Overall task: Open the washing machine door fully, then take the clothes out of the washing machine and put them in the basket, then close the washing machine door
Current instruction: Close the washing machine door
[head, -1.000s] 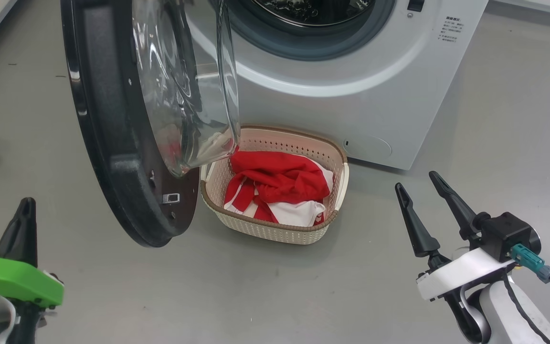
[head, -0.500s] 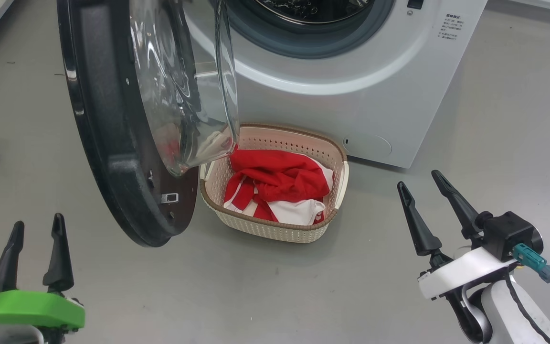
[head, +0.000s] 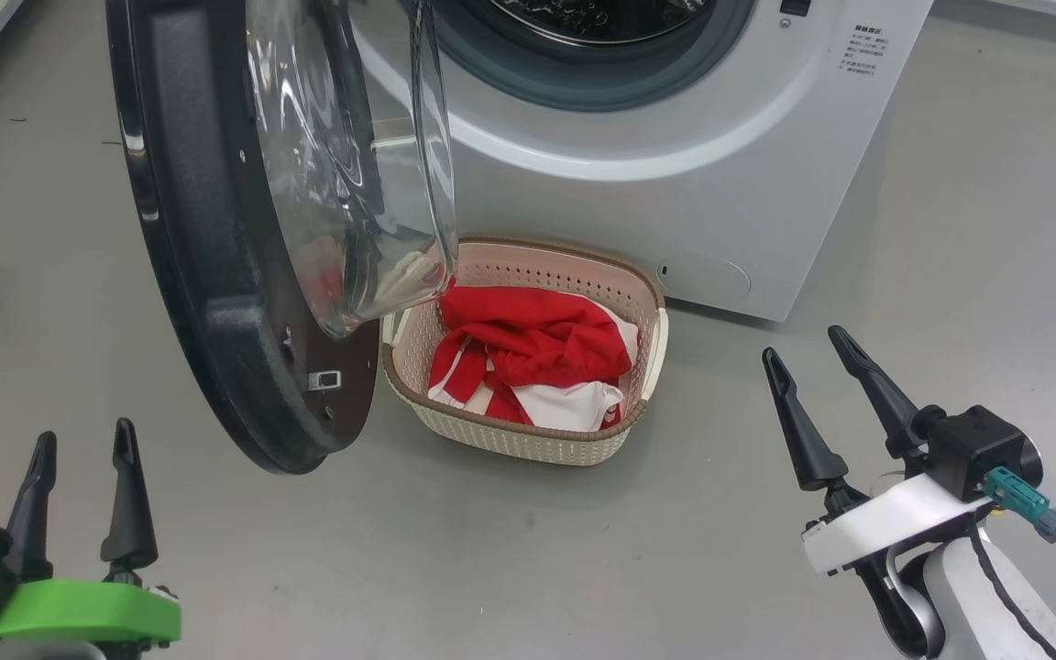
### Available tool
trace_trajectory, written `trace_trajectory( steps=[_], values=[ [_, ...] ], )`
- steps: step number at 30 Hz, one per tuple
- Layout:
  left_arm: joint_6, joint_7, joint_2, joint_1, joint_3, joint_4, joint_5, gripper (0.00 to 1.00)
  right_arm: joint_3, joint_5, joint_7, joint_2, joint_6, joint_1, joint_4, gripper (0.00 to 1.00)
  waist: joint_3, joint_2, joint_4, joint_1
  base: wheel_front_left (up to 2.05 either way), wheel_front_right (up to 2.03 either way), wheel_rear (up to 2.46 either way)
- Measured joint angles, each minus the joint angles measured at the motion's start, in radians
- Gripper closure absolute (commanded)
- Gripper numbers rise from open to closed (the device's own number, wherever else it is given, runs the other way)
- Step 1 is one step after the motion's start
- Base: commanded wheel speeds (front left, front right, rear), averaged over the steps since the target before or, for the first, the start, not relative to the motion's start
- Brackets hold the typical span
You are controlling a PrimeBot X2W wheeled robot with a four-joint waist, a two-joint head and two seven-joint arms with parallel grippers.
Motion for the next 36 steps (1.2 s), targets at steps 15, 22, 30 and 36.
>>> trace_trajectory(
  steps=[15,22,30,36],
  values=[
    [0.0,-0.039,0.001,-0.004,-0.021,0.054,0.025,0.0,0.0,-0.003,0.0,0.0,0.0,0.0,0.0,0.0,-0.003,0.0,0.005,0.0,0.0,0.0,0.0],
    [0.0,-0.044,0.001,-0.007,-0.027,0.068,0.025,0.0,0.0,-0.003,0.0,0.0,0.0,0.0,0.0,0.0,-0.004,0.0,0.008,0.0,0.0,0.0,0.0],
    [0.0,-0.053,0.002,-0.014,-0.03,0.082,0.025,0.0,0.0,-0.003,0.0,0.0,0.0,0.0,0.0,0.0,-0.007,0.0,0.01,0.0,0.0,0.0,0.0],
    [0.0,-0.06,0.003,-0.016,-0.03,0.092,0.026,0.0,0.0,-0.003,0.0,0.0,0.0,0.001,0.0,0.0,-0.009,0.0,0.008,0.0,0.0,0.0,0.0]
  ],
)
